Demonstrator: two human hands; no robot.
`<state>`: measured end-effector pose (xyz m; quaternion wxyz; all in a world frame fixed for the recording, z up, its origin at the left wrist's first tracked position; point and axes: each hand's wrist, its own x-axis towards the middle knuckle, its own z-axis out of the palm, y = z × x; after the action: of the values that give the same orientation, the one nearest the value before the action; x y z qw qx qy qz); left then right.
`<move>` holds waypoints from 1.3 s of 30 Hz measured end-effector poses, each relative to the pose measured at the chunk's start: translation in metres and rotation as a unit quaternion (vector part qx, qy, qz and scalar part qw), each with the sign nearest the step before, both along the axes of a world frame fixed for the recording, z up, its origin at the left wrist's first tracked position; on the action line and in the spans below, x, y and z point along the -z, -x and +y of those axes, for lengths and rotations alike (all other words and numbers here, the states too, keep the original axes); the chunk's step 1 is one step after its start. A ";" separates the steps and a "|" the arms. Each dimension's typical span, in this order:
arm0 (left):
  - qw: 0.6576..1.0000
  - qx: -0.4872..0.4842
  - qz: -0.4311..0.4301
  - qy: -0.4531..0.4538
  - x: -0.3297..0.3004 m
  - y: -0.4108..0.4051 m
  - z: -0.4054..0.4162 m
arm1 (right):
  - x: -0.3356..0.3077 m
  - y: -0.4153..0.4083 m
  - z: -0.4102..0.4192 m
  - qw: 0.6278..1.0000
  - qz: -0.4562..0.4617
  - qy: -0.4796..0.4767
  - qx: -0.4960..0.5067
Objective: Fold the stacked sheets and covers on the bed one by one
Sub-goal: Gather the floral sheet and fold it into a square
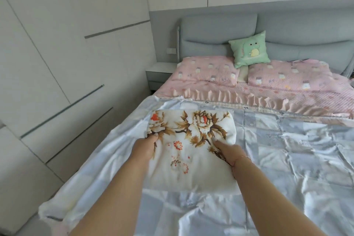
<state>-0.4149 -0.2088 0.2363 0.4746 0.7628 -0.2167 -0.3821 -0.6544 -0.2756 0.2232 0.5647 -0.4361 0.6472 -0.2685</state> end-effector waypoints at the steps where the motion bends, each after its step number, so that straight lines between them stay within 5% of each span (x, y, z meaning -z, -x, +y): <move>1: 1.000 -0.015 -0.001 0.004 -0.009 -0.009 0.012 | -0.008 -0.011 0.001 1.000 -0.009 0.007 -0.020; 13: 0.965 -0.260 0.012 0.030 -0.070 -0.051 0.194 | -0.067 -0.120 0.075 0.961 -0.077 0.035 -0.265; 22: 0.894 -0.448 0.015 0.004 -0.070 -0.095 0.376 | -0.069 -0.232 0.206 0.897 -0.102 -0.039 -0.428; 31: 0.828 -0.560 0.019 -0.034 -0.045 -0.203 0.540 | -0.035 -0.381 0.353 0.880 -0.174 -0.134 -0.422; 39: 0.801 -0.597 0.020 -0.034 -0.031 -0.328 0.630 | -0.007 -0.529 0.427 0.853 -0.058 -0.024 -0.518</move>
<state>-0.0872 0.4211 0.2677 0.5872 0.7485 0.3047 -0.0454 -0.1257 0.1513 0.2298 0.6686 -0.6783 0.3000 0.0543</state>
